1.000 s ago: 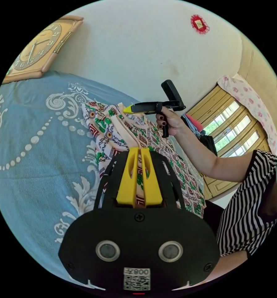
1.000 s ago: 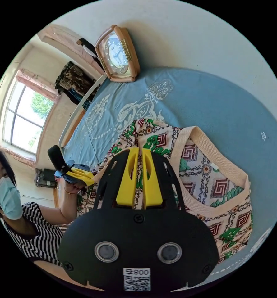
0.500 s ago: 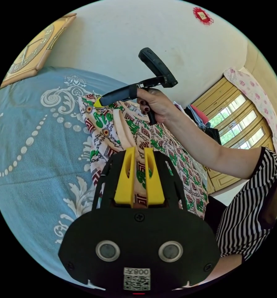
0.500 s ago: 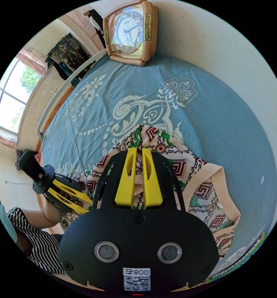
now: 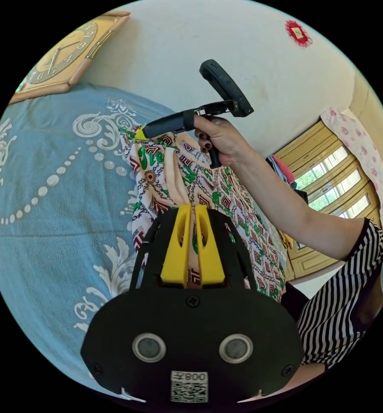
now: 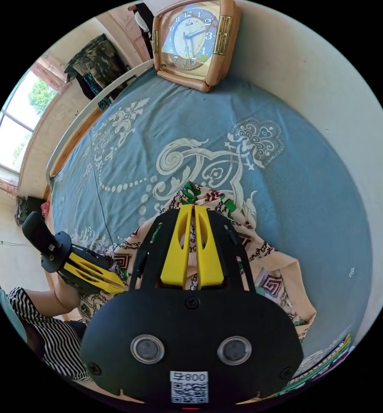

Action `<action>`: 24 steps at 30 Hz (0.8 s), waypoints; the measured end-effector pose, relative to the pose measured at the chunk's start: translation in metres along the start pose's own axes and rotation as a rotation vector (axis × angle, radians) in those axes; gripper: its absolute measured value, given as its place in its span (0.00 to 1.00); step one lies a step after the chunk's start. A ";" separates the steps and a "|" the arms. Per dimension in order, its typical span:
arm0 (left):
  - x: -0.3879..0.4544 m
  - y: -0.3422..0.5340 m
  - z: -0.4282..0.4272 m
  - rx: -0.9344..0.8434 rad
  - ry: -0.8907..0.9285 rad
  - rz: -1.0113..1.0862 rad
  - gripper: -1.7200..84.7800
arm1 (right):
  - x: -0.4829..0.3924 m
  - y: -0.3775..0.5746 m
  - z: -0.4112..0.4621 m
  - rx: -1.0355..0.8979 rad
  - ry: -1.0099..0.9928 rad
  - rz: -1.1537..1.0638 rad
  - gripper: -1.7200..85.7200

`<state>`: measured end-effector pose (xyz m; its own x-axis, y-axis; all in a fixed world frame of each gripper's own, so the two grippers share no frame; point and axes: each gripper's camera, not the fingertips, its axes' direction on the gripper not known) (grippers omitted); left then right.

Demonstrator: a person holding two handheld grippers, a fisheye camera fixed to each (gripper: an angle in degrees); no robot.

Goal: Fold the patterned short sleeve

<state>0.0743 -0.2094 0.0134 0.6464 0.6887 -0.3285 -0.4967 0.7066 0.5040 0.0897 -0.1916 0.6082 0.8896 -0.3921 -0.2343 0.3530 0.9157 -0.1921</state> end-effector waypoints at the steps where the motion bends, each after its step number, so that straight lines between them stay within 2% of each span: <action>1: -0.001 0.000 -0.001 0.012 0.001 -0.003 0.04 | -0.001 0.002 -0.003 0.014 0.003 0.001 0.03; 6: -0.008 0.000 -0.011 0.075 -0.057 -0.069 0.03 | -0.020 0.013 -0.022 0.110 0.063 -0.028 0.05; 11: -0.010 -0.008 -0.001 -0.004 -0.084 -0.088 0.03 | -0.036 0.003 -0.009 0.058 0.086 -0.074 0.06; 14: -0.012 -0.010 -0.001 -0.004 -0.091 -0.100 0.02 | -0.041 -0.003 -0.001 0.009 0.083 -0.073 0.04; 19: -0.019 -0.007 -0.012 0.065 -0.109 -0.146 0.02 | -0.052 -0.008 -0.016 0.059 0.073 -0.084 0.02; 22: -0.024 -0.009 -0.010 0.043 -0.096 -0.163 0.02 | -0.057 -0.012 -0.010 -0.001 0.110 -0.091 0.02; 24: -0.024 -0.010 -0.010 0.037 -0.108 -0.166 0.02 | -0.059 -0.004 -0.020 0.028 0.097 -0.079 0.02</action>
<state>0.0574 -0.2313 0.0083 0.7767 0.5406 -0.3231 -0.3579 0.8010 0.4799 0.0296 -0.1739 0.6036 0.8270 -0.4684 -0.3109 0.4299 0.8833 -0.1870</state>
